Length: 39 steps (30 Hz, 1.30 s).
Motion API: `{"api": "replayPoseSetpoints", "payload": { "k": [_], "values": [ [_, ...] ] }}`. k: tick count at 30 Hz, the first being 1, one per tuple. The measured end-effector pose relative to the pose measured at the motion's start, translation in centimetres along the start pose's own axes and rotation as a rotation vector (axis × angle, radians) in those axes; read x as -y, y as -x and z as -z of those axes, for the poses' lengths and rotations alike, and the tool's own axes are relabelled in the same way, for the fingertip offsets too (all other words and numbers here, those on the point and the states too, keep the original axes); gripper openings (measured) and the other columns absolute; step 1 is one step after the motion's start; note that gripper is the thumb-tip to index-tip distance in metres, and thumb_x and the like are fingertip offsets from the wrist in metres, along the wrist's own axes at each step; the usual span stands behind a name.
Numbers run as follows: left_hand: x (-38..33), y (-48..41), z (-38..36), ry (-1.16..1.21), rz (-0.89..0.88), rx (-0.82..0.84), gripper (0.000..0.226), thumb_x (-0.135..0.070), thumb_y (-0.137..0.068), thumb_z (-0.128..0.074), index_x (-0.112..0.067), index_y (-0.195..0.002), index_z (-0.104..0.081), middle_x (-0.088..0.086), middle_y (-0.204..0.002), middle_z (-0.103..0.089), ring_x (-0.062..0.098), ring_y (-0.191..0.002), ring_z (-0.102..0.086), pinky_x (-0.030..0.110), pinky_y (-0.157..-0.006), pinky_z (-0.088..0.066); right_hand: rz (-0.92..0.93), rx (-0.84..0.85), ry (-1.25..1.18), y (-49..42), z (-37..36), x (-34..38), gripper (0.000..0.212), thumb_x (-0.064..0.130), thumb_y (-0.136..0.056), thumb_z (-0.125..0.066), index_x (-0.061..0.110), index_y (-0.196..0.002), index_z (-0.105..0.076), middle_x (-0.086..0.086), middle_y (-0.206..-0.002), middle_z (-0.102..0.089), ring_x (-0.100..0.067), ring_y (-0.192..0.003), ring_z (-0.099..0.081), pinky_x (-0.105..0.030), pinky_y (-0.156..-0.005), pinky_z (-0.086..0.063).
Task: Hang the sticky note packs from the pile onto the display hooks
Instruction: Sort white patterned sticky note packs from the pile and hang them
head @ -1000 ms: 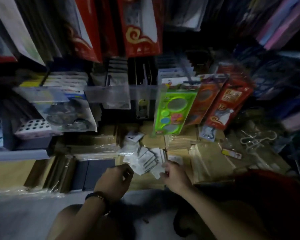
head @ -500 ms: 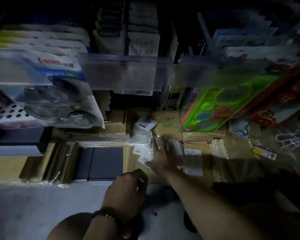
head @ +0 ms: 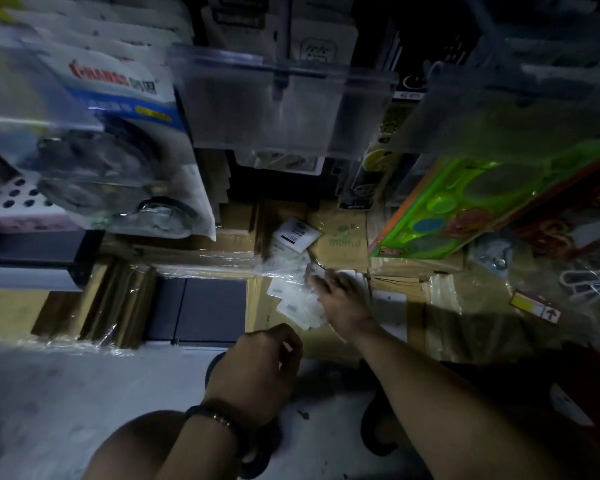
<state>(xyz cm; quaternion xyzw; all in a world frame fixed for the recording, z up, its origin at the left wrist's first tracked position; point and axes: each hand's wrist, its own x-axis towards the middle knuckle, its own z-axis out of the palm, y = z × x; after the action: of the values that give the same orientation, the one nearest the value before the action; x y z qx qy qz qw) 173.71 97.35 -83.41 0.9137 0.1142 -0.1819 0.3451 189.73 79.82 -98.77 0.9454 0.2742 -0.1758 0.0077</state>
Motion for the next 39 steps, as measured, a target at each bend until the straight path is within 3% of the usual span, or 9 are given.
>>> {"api": "replayPoseSetpoints", "payload": {
  "k": [3, 8, 16, 18, 22, 25, 28, 35, 39],
  "values": [
    [-0.3, -0.1, -0.2, -0.002, -0.006, 0.002, 0.009, -0.041, -0.101, -0.061, -0.046, -0.108, -0.062, -0.017, -0.1, -0.073, 0.007, -0.088, -0.071, 0.033, -0.08, -0.064, 0.083, -0.135, 0.145, 0.1, 0.9, -1.0, 0.069, 0.018, -0.1, -0.004, 0.014, -0.156, -0.044, -0.021, -0.151, -0.055, -0.045, -0.137, -0.052, -0.061, -0.116, -0.035],
    [-0.9, -0.3, -0.5, 0.001, -0.015, 0.0, 0.01, -0.039, -0.102, -0.061, -0.042, -0.111, -0.066, -0.016, -0.102, -0.074, 0.006, -0.091, -0.07, 0.03, -0.081, -0.063, 0.07, -0.19, 0.288, 0.4, 1.4, -3.3, 0.059, 0.001, -0.088, -0.035, 0.009, -0.139, -0.065, -0.022, -0.095, -0.073, -0.04, -0.071, -0.071, -0.042, -0.059, -0.061],
    [-1.0, -0.9, -1.1, 0.004, -0.027, -0.035, 0.011, -0.042, -0.102, -0.059, -0.042, -0.109, -0.067, -0.019, -0.099, -0.074, 0.007, -0.092, -0.071, 0.035, -0.083, -0.063, 0.121, -0.387, 0.267, 3.1, 5.5, -4.7, 0.029, 0.018, -0.084, -0.062, 0.011, -0.106, -0.079, -0.015, -0.087, -0.073, -0.036, -0.054, -0.067, -0.039, -0.04, -0.051],
    [-1.1, -1.2, -1.0, 0.02, -0.028, -0.043, 0.007, -0.041, -0.101, -0.061, -0.043, -0.104, -0.067, -0.02, -0.096, -0.074, 0.006, -0.091, -0.071, 0.034, -0.083, -0.062, 0.125, -0.386, 0.209, 4.7, 6.5, -4.7, 0.024, 0.012, -0.08, -0.074, 0.009, -0.104, -0.076, -0.021, -0.093, -0.071, -0.04, -0.06, -0.067, -0.04, -0.041, -0.051],
    [-1.5, -1.4, -0.7, 0.15, 0.009, -0.079, 0.006, -0.039, -0.1, -0.068, -0.041, -0.106, -0.068, -0.019, -0.094, -0.072, 0.006, -0.091, -0.07, 0.028, -0.079, -0.059, -0.235, -0.377, -0.646, 8.5, 8.1, -2.7, 0.034, 0.023, -0.1, -0.06, 0.02, -0.134, -0.062, -0.017, -0.093, -0.071, -0.035, -0.082, -0.066, -0.033, -0.064, -0.039],
    [-2.5, -1.1, -0.7, 0.349, 0.114, -0.095, 0.03, -0.043, -0.1, -0.068, -0.032, -0.128, -0.063, -0.009, -0.111, -0.073, 0.013, -0.098, -0.069, 0.023, -0.077, -0.055, -0.315, -0.485, -1.074, 11.2, 9.5, -0.3, 0.024, 0.022, -0.092, -0.057, 0.019, -0.112, -0.072, 0.002, -0.084, -0.07, -0.01, -0.075, -0.058, -0.029, -0.067, -0.045],
    [-3.9, -0.3, -0.5, 0.731, 0.284, -0.004, 0.056, -0.055, -0.096, -0.072, -0.025, -0.139, -0.052, -0.001, -0.122, -0.07, 0.03, -0.109, -0.073, 0.045, -0.089, -0.062, -0.396, -0.435, -1.385, 13.9, 10.2, 1.6, 0.012, 0.014, -0.093, -0.059, 0.017, -0.087, -0.069, 0.013, -0.071, -0.058, -0.007, -0.07, -0.05, -0.028, -0.065, -0.043],
    [-6.6, 3.0, -0.7, 1.356, 0.129, 0.187, 0.037, -0.019, -0.11, -0.054, -0.003, -0.143, -0.059, 0.019, -0.135, -0.072, 0.039, -0.125, -0.07, 0.054, -0.109, -0.055, -0.455, -0.327, -1.658, 19.1, 12.3, 5.4, 0.014, 0.007, -0.099, -0.057, 0.001, -0.096, -0.07, -0.015, -0.085, -0.069, -0.027, -0.077, -0.069, -0.044, -0.064, -0.063],
    [-8.0, 5.8, 0.0, 1.513, 0.061, 0.158, 0.035, -0.013, -0.112, -0.047, -0.002, -0.143, -0.057, 0.022, -0.133, -0.072, 0.037, -0.115, -0.075, 0.048, -0.084, -0.065, -0.372, -0.414, -1.369, 21.5, 14.2, 6.4, 0.032, 0.036, -0.085, -0.056, 0.005, -0.089, -0.06, -0.017, -0.078, -0.061, -0.027, -0.071, -0.059, -0.045, -0.072, -0.054]
  ]
}}
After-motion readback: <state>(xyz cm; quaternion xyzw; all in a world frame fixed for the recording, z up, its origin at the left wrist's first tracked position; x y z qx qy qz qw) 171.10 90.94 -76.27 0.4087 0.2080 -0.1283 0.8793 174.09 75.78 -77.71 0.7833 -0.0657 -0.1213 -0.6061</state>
